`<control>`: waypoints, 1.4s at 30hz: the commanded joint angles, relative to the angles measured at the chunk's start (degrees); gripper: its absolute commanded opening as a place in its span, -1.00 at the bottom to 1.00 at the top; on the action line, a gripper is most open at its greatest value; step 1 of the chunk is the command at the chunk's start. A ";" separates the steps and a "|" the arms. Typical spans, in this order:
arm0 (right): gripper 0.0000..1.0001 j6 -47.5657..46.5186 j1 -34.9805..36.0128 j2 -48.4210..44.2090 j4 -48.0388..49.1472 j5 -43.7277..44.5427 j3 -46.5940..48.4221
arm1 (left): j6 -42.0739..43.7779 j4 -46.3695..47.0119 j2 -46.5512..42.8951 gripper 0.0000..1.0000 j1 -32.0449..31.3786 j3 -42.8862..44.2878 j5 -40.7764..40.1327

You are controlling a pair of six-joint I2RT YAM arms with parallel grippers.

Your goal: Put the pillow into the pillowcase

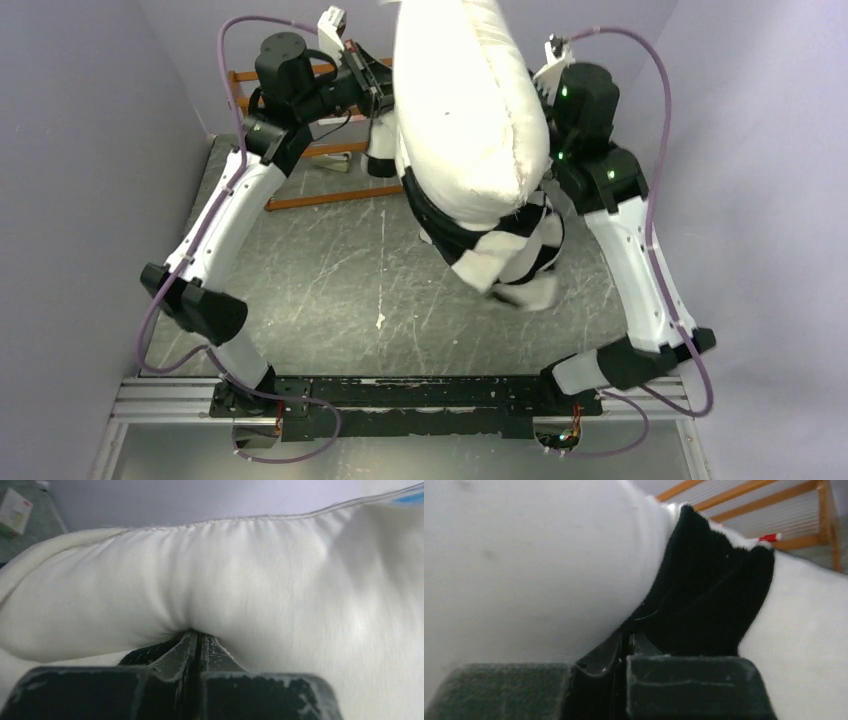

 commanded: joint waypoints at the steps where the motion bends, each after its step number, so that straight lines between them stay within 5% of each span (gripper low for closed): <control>1: -1.00 6.03 8.03 -9.61 19.00 -4.88 -8.34 | -3.90 0.47 8.37 -0.90 1.91 15.09 7.17; 3: -1.00 1.96 6.03 -6.48 14.40 0.92 0.57 | -1.64 -1.58 5.16 -0.90 -2.00 12.83 4.96; 7: -1.00 1.89 -3.23 -0.66 7.15 -2.45 10.37 | -5.00 8.03 -7.71 -0.90 -17.73 -6.77 -6.38; 10: -1.00 8.03 0.23 -8.20 17.45 -11.56 -6.68 | -0.85 1.81 -2.01 -0.91 -15.42 6.47 -5.79; 13: -1.00 6.78 7.66 -13.68 19.68 -2.54 -12.18 | -0.66 -7.06 7.04 -0.90 -7.61 22.05 -3.72; 16: -1.00 0.75 4.71 -6.51 10.46 2.62 2.71 | -6.11 2.19 4.12 -0.91 -7.57 13.26 -0.01; 19: -1.00 -0.19 -3.69 1.63 4.08 1.08 13.49 | -1.37 2.12 -4.28 -0.91 -16.84 2.90 -7.68; 22: -1.00 2.32 -2.73 -1.55 7.15 -7.52 1.21 | 1.99 0.26 -7.40 -0.90 -20.35 -0.28 -10.08; 27: -1.00 5.28 12.64 -13.15 17.41 -0.09 -23.84 | 12.15 -14.32 -3.30 -0.91 -9.05 9.66 -14.42; 31: -1.00 1.71 9.06 -8.51 10.32 6.68 -14.82 | 14.56 -18.92 -7.15 -0.91 -4.16 4.48 -13.39; 35: -1.00 4.27 1.20 -8.39 13.41 -5.69 -14.76 | 11.37 -12.85 -12.81 -0.91 -2.21 -6.94 -8.89; 38: -1.00 6.15 5.72 -13.04 22.65 -11.62 -27.43 | 15.98 -19.21 -3.67 -0.91 3.53 2.95 -5.68; 42: -1.00 -0.77 6.76 -9.99 15.54 -7.76 -25.17 | 23.94 -25.18 6.31 -0.91 5.59 15.83 -2.73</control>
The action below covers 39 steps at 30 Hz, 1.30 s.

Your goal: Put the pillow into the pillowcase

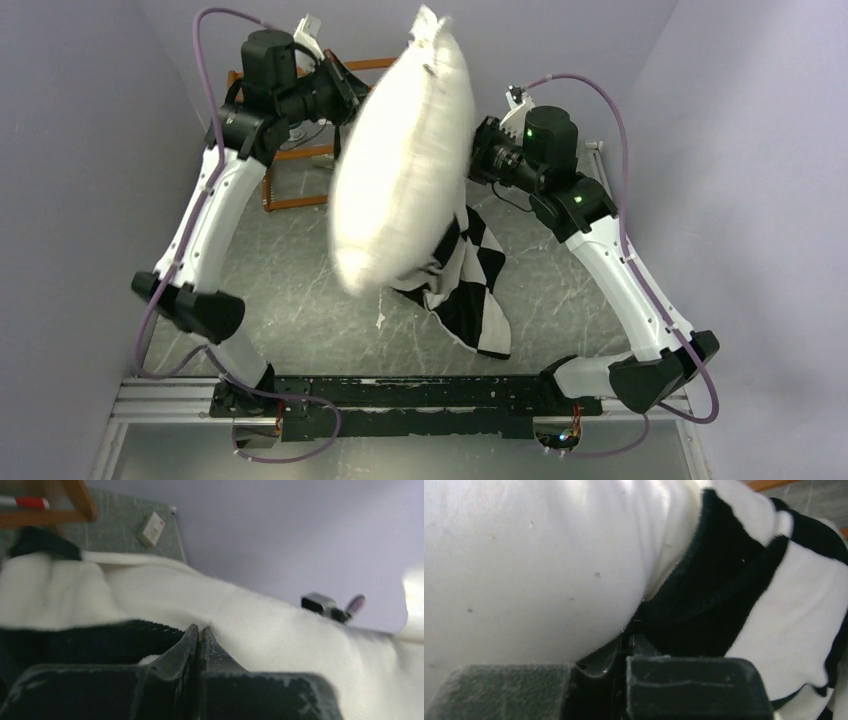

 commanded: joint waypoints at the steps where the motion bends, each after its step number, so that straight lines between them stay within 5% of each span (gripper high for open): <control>1: -1.00 -3.15 1.84 -0.07 5.23 -4.65 1.22 | 8.73 -0.16 8.16 -0.90 2.06 9.99 6.36; 6: -1.00 2.80 1.31 0.03 13.47 -10.23 -11.83 | 9.01 1.52 5.58 -0.90 1.19 4.39 11.92; 9: -1.00 6.03 -1.98 -0.76 17.17 -10.86 -18.67 | 14.35 -2.38 5.76 -0.90 -3.20 4.90 5.71; 12: -1.00 8.71 -6.47 -1.54 20.71 -11.28 -25.29 | 13.04 3.55 6.59 -0.85 -5.34 -0.52 10.82; 20: -1.00 7.83 -13.78 -0.58 22.25 -10.83 -28.45 | 15.33 4.94 9.86 0.22 -2.31 5.73 19.59; 25: -1.00 5.70 -17.56 1.39 21.26 -12.38 -27.31 | 20.07 3.24 2.40 0.51 4.42 2.08 13.28; 32: -1.00 3.45 -19.28 1.50 22.25 -14.45 -28.04 | 30.75 -8.70 -4.09 0.63 9.80 -0.20 -3.55; 39: -1.00 2.39 -19.76 1.01 21.84 -14.27 -28.36 | 29.15 -1.25 -12.14 0.67 10.94 -21.59 7.47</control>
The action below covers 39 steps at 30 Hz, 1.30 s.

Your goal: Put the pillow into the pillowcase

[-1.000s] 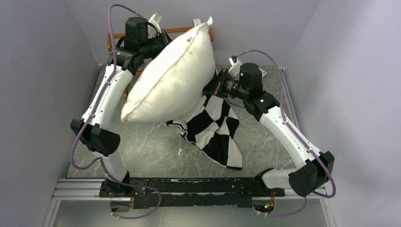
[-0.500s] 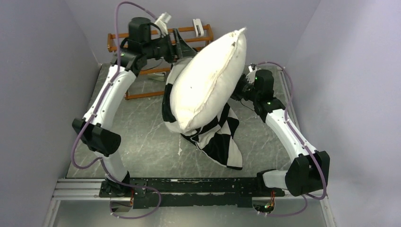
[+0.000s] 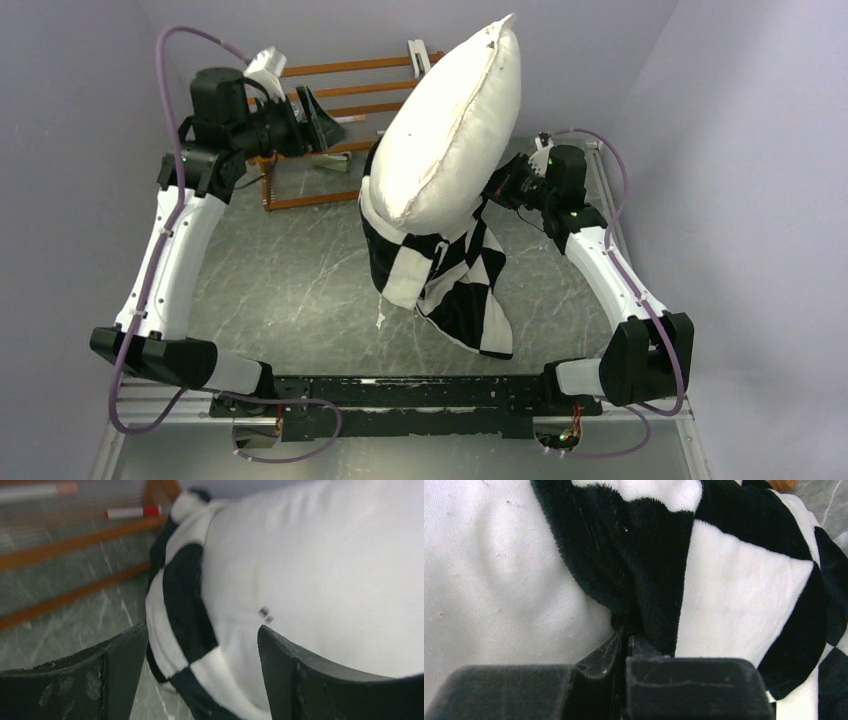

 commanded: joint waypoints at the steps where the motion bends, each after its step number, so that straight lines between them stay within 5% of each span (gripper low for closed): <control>1: -1.00 -1.94 -1.02 -0.01 -0.36 -0.01 -0.14 | -0.91 3.59 -2.96 0.68 0.65 -14.56 8.12; 6: -1.00 -2.43 -1.28 0.31 -0.79 0.01 -0.32 | -8.23 11.66 -11.34 0.70 0.65 -28.89 11.72; 12: -1.00 -2.71 -1.39 -0.43 -1.19 -0.70 0.04 | -20.45 31.65 -13.23 0.73 0.65 -40.51 14.09; 17: -1.00 -3.88 -1.43 -0.73 -3.03 -0.35 1.37 | -25.54 40.66 -12.74 0.74 0.65 -41.56 14.04; 27: -1.00 -3.84 -1.48 -0.90 -2.91 -0.35 1.28 | -25.64 42.26 -10.37 0.65 -0.27 -43.59 11.70; 34: -1.00 -3.02 -1.43 -1.06 -2.88 0.75 1.50 | -25.90 45.37 -4.00 0.55 -7.44 -38.85 9.52; 36: -1.00 -3.63 -1.47 -1.57 -2.71 0.67 1.73 | -25.01 44.32 -2.55 0.41 -9.85 -37.23 8.30; 39: -1.00 -2.97 -1.45 -3.14 -3.31 2.57 1.87 | -24.70 41.81 -1.94 -0.27 -11.06 -34.96 8.29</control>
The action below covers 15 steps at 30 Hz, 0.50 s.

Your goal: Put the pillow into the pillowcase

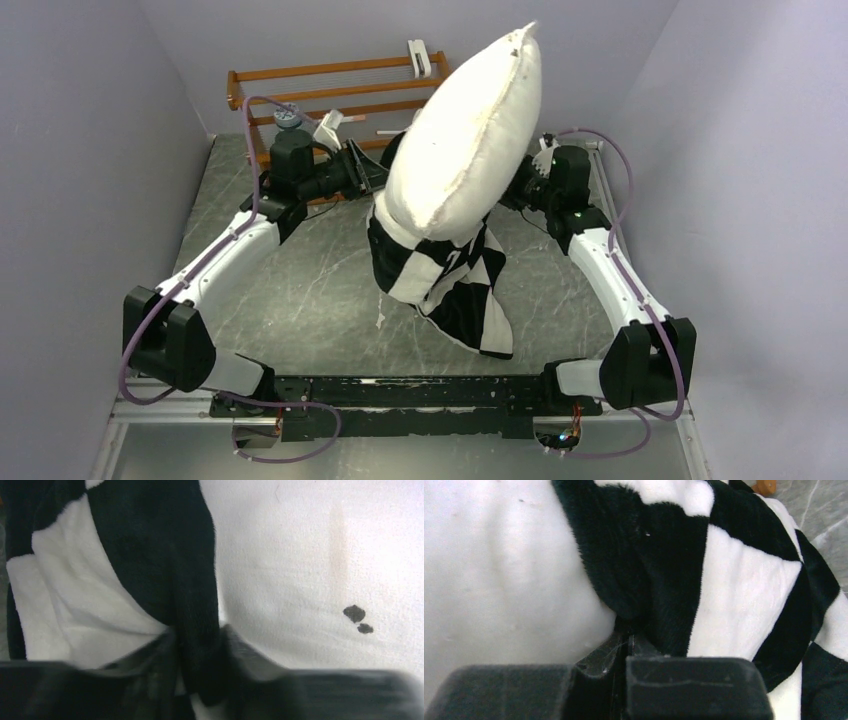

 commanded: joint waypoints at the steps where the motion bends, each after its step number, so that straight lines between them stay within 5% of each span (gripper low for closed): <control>1: -1.00 0.10 -0.71 -3.06 -2.92 3.51 2.70 | -0.07 0.48 -0.62 -0.60 -2.07 5.04 -0.93; 3: -1.00 -0.05 -0.48 -3.49 -6.75 3.59 6.52 | -1.87 0.87 -2.08 -0.90 -2.16 8.57 -0.71; 8: -1.00 0.80 5.95 -4.85 -15.63 3.13 21.33 | 1.97 -11.51 5.17 -0.90 -2.78 32.13 -3.54; 12: -1.00 10.18 17.89 -10.62 -8.25 2.53 16.81 | 1.16 -12.83 10.29 -0.91 -3.62 36.05 -3.84; 15: -1.00 10.95 17.86 -10.12 -7.56 1.33 25.98 | 0.79 -13.78 8.87 -0.90 -6.72 34.25 -2.56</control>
